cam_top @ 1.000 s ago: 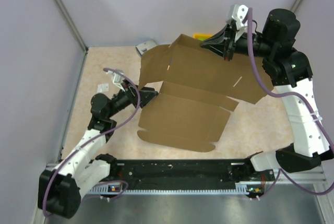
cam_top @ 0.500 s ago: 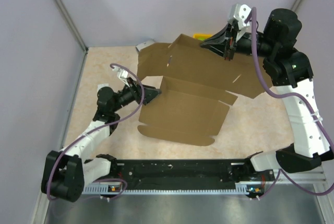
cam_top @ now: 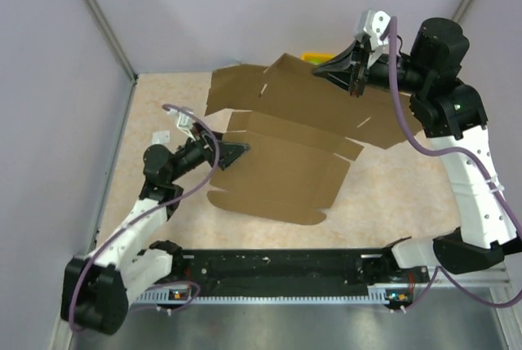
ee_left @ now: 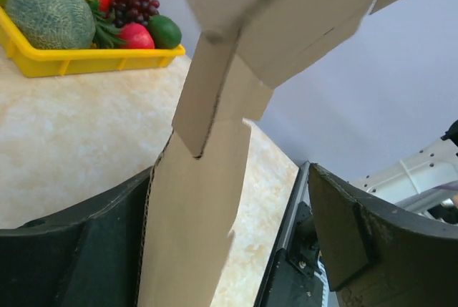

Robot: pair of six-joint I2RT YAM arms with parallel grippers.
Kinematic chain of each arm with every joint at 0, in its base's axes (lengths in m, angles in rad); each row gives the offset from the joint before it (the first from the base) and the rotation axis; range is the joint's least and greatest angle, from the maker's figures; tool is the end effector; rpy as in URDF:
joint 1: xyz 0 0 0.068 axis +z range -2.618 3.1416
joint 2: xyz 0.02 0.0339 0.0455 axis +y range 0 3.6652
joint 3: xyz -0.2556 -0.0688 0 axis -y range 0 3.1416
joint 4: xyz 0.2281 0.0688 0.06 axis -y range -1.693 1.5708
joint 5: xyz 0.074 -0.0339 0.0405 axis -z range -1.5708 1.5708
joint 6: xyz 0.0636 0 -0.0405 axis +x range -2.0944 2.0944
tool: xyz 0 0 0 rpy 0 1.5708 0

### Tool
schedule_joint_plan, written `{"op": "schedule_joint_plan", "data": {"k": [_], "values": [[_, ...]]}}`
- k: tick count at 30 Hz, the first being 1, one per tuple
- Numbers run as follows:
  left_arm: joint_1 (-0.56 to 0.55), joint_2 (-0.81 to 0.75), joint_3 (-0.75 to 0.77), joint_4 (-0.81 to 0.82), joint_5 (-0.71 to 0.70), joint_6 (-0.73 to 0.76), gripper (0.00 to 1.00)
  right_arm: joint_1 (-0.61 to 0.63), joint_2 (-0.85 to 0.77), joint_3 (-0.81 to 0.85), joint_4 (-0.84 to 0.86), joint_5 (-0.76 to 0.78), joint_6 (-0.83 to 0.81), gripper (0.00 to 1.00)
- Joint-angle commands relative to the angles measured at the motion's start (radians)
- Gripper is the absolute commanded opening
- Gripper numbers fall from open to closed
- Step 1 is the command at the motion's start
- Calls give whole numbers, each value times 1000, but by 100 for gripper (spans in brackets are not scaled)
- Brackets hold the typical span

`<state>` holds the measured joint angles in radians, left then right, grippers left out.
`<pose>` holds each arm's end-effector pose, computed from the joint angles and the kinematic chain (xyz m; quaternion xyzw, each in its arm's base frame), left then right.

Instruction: Fold the paper box

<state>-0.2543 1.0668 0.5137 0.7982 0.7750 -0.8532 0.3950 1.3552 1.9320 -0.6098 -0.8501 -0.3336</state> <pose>0.2192 -0.1030 0.2975 0.1165 0.6323 -0.5816 0.4985 0.2029 0.1363 0.5340 -0.5012 0.5096 0.3157 0.6241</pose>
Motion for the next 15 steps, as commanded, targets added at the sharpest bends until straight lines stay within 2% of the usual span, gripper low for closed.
{"op": "schedule_joint_plan", "data": {"k": [1,4,7,8,9,11,13,15], "values": [[1,-279,-43,-418,-150,170,90,-8,-37,-51,39,37,-34,0],[1,-405,-41,-675,-253,174,91,-8,-31,-82,42,59,-48,0],[1,-507,-37,-793,-320,183,88,-7,-25,-114,41,78,-64,0],[1,-533,-29,-827,-366,187,77,-7,-25,-125,39,80,-68,0],[1,-575,-23,-841,-405,197,71,-7,-25,-140,41,82,-68,0],[1,-599,2,-867,-477,250,69,-7,-18,-151,42,77,-64,0],[1,-604,2,-858,-511,281,73,-2,-15,-165,42,78,-53,0],[1,-584,-6,-820,-514,299,84,17,-7,-179,42,104,-53,0]]}}
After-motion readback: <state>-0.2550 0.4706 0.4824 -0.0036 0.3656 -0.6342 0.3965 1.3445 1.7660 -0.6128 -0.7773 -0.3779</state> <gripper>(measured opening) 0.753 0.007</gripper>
